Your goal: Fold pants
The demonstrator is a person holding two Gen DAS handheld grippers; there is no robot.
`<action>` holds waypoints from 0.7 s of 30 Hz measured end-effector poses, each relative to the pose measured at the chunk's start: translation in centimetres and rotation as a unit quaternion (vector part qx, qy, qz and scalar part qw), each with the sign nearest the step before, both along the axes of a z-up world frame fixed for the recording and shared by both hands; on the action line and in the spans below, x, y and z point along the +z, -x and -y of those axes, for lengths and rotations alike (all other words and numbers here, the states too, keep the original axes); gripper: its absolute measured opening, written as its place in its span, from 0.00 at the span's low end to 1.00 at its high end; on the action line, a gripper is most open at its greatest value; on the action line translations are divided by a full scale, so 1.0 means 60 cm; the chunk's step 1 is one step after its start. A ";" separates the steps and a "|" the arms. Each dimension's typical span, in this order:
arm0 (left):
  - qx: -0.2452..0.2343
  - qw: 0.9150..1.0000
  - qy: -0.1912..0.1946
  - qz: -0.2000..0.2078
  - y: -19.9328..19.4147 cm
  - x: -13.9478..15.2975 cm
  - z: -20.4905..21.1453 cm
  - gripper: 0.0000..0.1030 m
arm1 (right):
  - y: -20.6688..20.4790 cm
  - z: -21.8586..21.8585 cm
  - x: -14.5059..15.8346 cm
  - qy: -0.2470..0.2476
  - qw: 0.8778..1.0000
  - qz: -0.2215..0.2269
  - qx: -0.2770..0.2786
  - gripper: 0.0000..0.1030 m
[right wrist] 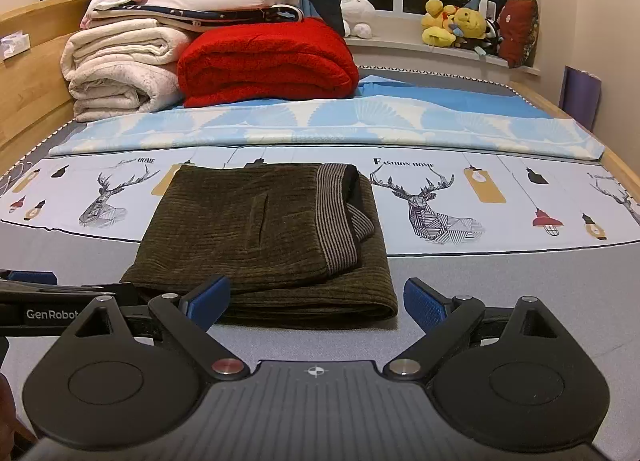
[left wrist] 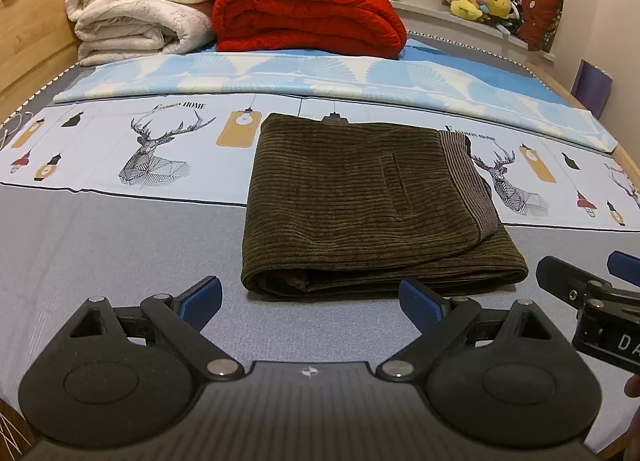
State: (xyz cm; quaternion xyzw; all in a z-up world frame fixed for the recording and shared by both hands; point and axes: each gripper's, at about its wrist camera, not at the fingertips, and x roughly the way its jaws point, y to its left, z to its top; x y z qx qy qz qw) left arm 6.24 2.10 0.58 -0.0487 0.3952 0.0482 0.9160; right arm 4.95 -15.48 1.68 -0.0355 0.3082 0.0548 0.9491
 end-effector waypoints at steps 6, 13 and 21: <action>-0.002 1.000 -0.001 0.000 -0.001 0.000 0.001 0.94 | 0.002 0.001 -0.001 0.000 1.000 -0.001 0.001 0.91; -0.001 1.000 -0.003 0.000 -0.001 -0.002 0.004 0.94 | -0.002 0.002 -0.003 -0.002 1.000 -0.006 0.002 0.91; -0.001 1.000 -0.001 -0.001 -0.001 -0.002 0.003 0.94 | -0.003 0.002 -0.003 -0.005 1.000 -0.010 0.001 0.91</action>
